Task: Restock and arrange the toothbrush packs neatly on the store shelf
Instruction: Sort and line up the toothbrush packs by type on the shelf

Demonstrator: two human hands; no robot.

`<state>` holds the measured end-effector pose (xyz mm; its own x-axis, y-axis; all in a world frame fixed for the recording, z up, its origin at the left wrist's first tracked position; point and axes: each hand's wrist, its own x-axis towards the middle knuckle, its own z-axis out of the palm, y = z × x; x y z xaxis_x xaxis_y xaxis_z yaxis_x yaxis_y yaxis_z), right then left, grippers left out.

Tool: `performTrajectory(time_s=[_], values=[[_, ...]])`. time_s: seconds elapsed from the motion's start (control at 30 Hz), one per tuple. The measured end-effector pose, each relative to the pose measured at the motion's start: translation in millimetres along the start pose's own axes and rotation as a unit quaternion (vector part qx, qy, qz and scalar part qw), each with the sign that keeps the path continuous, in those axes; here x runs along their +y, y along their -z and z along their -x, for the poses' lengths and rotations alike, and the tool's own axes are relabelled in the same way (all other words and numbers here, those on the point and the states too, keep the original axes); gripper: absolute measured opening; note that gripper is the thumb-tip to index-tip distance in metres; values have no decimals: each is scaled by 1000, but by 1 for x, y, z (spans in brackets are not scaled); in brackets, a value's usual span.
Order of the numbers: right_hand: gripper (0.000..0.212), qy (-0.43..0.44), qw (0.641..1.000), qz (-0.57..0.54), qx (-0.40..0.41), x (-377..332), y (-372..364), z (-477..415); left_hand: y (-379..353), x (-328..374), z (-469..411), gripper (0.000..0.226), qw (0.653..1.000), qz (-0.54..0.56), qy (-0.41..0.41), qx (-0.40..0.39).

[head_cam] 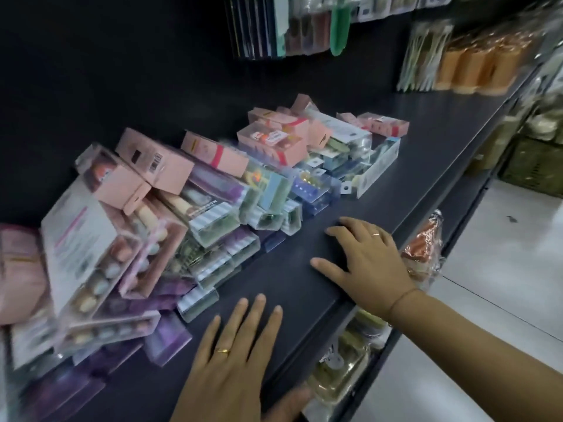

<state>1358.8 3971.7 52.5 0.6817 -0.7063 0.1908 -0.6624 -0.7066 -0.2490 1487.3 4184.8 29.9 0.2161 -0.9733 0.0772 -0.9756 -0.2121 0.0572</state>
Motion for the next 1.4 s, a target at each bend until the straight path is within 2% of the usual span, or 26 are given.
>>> performTrajectory(time_s=[0.13, 0.23, 0.4, 0.73, 0.9, 1.03, 1.1, 1.2, 1.27, 1.3, 1.4], values=[[89, -3, 1000, 2, 18, -1, -4, -1, -2, 0, -3, 78, 1000, -2, 1, 25], [94, -7, 1000, 17, -4, -3, -2, 0, -1, 0, 0, 77, 1000, 12, 1, 28], [99, -10, 1000, 17, -10, -5, 2, 0, 3, -1, 1, 77, 1000, 11, 3, -11], [97, -10, 999, 29, -33, -8, 2, -2, 3, -1, -2, 79, 999, 31, 9, -38], [97, -2, 998, 39, -42, -9, 4, 0, -6, -11, -11, 84, 999, 35, -17, -33], [96, 17, 998, 38, -42, -6, 5, 0, -2, -11, -12, 74, 999, 31, -27, -33], [98, 38, 998, 34, -46, -3, 7, 0, 1, -8, -9, 73, 998, 27, -14, -50], [99, 80, 994, 22, -71, 7, 11, 3, 16, 0, -4, 88, 988, 76, 47, -124], [99, 110, 990, 15, -83, 17, 14, 3, 20, 4, -1, 85, 985, 142, 77, -55], [99, 122, 988, 12, -90, 21, 15, 3, 21, 4, 3, 87, 989, 130, 67, -4], [102, 141, 985, 6, -103, 29, 18, 4, 30, 14, 5, 95, 989, 117, 86, -34]])
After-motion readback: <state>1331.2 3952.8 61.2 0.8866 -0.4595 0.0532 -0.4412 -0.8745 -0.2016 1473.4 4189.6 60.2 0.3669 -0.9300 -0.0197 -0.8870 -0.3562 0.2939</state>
